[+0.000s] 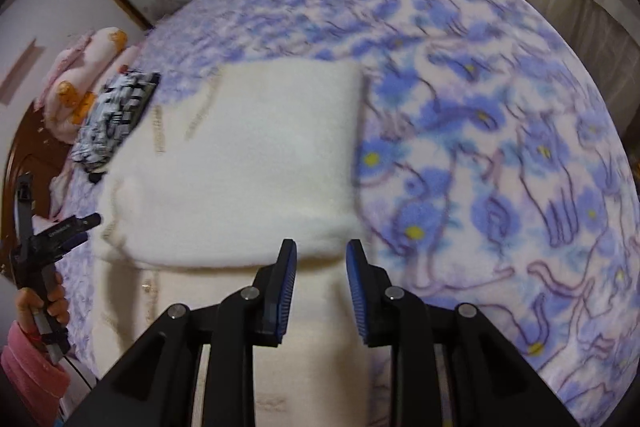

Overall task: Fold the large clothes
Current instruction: 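Press the folded sleeves flat with both closed tools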

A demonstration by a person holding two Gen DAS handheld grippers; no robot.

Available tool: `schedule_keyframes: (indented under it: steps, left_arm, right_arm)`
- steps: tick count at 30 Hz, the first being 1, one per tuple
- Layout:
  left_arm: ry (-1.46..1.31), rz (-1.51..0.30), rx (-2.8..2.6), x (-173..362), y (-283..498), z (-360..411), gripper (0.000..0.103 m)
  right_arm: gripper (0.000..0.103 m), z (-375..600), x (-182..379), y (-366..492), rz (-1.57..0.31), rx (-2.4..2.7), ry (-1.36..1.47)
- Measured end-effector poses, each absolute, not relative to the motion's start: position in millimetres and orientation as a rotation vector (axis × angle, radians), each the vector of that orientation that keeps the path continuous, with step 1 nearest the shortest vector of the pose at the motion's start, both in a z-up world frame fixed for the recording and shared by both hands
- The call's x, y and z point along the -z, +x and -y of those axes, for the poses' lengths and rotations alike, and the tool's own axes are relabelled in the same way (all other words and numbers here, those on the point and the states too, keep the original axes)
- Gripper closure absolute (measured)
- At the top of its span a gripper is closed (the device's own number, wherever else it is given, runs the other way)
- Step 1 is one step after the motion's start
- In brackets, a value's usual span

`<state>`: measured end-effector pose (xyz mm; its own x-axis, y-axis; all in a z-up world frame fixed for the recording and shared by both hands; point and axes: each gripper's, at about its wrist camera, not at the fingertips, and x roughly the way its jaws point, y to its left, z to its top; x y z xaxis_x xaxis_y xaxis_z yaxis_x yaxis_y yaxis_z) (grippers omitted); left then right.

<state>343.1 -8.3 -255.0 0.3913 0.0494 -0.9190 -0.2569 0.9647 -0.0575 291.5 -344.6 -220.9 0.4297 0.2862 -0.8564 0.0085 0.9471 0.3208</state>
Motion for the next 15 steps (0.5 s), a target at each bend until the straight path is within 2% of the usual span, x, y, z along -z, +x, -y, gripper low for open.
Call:
schedule_keyframes:
  steps: [1,5,7,9,11,15]
  left_arm:
    - [-0.207,-1.159,-0.14,252,341,22,0.035]
    - [-0.196,-1.166,0.036,251,342,78,0.037]
    - [-0.167,-1.184,0.105,260,346,106,0.054]
    - [-0.122,-1.217,0.136,273,353,126,0.075]
    - [-0.105,-1.239,0.159,289,357,139,0.091]
    - [-0.099,-1.297,0.138,324,362,130,0.093]
  right_arm:
    - [0.089,335,219,294,-1.111,-0.202,0.3]
    - [0.103,292,234,308,-1.119,-0.311,0.319]
    - [0.103,269,247,314,-1.133,-0.349,0.306]
    - [0.103,251,261,322,-1.156,-0.377,0.31]
    - [0.103,240,275,326,-1.2,-0.379,0.319]
    - [0.103,244,294,330,-1.223,-0.372,0.341]
